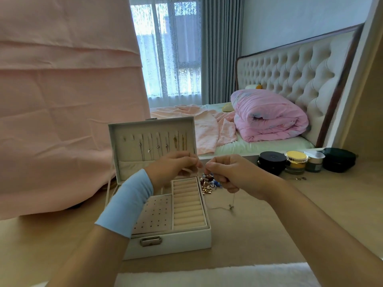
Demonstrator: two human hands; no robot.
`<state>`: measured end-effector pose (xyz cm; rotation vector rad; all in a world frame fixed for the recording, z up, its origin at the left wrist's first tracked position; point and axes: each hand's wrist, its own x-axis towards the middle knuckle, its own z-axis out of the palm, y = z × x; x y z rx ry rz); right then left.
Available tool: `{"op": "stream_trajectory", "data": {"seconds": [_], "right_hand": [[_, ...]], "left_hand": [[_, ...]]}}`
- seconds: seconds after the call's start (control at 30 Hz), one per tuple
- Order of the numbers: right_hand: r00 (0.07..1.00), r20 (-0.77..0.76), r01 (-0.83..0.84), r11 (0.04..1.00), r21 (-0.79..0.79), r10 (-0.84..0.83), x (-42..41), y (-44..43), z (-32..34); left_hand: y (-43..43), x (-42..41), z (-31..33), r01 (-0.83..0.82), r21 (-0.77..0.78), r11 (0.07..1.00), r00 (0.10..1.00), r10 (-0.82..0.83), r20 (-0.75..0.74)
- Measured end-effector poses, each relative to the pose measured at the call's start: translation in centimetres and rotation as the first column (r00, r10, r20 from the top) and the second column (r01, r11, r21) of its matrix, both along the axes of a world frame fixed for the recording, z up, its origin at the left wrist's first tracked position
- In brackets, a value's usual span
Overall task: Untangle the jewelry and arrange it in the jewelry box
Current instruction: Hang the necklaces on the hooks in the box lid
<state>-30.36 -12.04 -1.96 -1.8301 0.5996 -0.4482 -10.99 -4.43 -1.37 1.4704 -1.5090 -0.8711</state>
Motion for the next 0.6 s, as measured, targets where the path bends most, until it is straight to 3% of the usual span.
{"op": "stream_trajectory", "data": {"seconds": [0.1,0.2,0.3,0.43,0.6], "right_hand": [[0.997,0.077,0.025,1.000,0.005,-0.025,1.0,1.1,0.6],[0.985,0.151,0.090,0.996,-0.005,-0.089,1.9,1.6,1.4],[0.979,0.180,0.105,0.994,-0.032,-0.097,3.2,2.1,2.4],[0.978,0.196,0.096,0.987,-0.130,-0.069,5.7,2.8,3.6],[0.974,0.205,0.145,0.966,-0.213,-0.101,10.1,3.1,4.1]], "left_hand": [[0.6,0.8,0.9,0.071,-0.059,0.996,0.949,-0.086,-0.305],[1.3,1.5,2.0,0.131,-0.090,0.987,0.886,-0.157,-0.436],[2.2,3.2,2.8,0.076,-0.127,0.989,0.934,-0.115,-0.337],[3.9,6.2,3.7,-0.104,-0.138,0.985,0.987,0.084,-0.138],[5.8,10.0,3.9,-0.288,-0.171,0.942,0.937,0.314,0.155]]}}
